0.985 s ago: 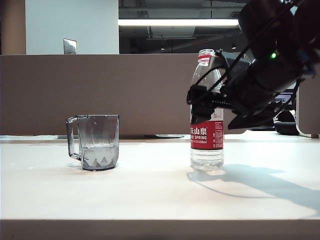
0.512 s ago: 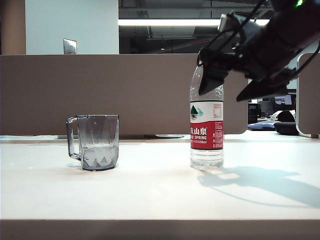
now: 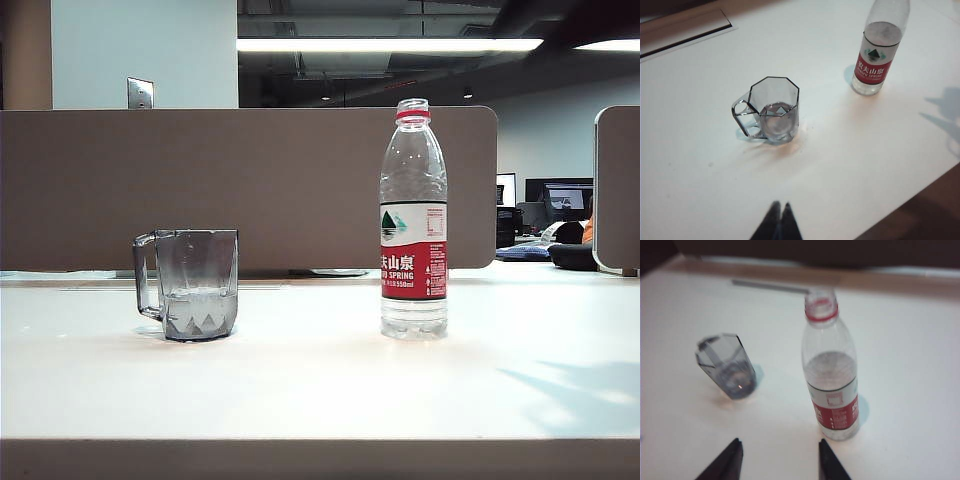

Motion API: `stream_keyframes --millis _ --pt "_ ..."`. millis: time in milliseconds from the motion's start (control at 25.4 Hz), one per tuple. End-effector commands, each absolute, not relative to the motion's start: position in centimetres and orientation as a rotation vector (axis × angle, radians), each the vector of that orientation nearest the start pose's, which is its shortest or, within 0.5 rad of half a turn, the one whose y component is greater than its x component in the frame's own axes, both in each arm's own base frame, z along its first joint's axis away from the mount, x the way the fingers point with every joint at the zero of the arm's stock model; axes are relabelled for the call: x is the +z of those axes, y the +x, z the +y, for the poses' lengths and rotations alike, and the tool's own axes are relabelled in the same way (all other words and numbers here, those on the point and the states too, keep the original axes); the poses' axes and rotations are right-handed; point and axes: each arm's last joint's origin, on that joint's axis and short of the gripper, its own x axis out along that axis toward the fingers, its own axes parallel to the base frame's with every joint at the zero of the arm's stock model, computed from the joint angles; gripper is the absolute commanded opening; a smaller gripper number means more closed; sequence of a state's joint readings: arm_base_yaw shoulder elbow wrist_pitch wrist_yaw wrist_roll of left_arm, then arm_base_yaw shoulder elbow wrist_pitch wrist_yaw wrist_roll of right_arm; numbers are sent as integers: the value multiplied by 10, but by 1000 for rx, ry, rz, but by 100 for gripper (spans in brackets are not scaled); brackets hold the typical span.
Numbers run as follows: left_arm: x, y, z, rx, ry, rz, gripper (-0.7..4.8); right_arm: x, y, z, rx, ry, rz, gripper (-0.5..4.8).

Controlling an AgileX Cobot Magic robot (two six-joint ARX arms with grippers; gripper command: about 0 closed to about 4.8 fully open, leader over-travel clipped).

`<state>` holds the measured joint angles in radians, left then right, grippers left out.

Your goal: Pick up the mineral water bottle on the table and pour water into the mug until it's half full.

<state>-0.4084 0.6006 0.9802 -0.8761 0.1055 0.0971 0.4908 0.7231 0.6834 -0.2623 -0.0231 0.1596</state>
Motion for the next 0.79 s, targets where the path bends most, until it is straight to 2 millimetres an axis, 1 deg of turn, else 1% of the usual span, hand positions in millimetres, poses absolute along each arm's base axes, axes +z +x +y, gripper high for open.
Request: stream_keyframes --millis 39,79,158,197,236,355,473,512,552,630,709,788 --pt "355 70 -33 -508 161 392 -5 311 112 61 494 96 284 208" --pt "353 62 -29 -486 163 350 -5 314 93 51 497 101 258 207" --pt "348 53 -25 -486 161 314 -5 314 74 40 496 108 231 205" --pt "345 50 -23 -487 159 303 -5 314 66 36 491 110 221 204" --pt "341 46 -22 -489 157 294 -5 313 57 30 472 111 206 193" --pt "326 39 -19 -492 170 247 -5 308 39 17 377 108 184 146" --pt "308 38 -18 -490 181 207 -5 300 26 8 300 94 202 142" --pt "296 38 -18 -481 184 221 -5 293 19 4 280 81 232 144" --pt "290 38 -18 -482 181 235 -5 291 16 2 283 89 239 144" --pt "284 41 -19 -462 150 251 -5 291 10 0 290 133 218 144" --pt "281 46 -20 -404 121 240 -5 292 6 -2 291 160 176 144" --pt "275 53 -22 -389 132 205 -5 293 7 -3 268 170 133 143"
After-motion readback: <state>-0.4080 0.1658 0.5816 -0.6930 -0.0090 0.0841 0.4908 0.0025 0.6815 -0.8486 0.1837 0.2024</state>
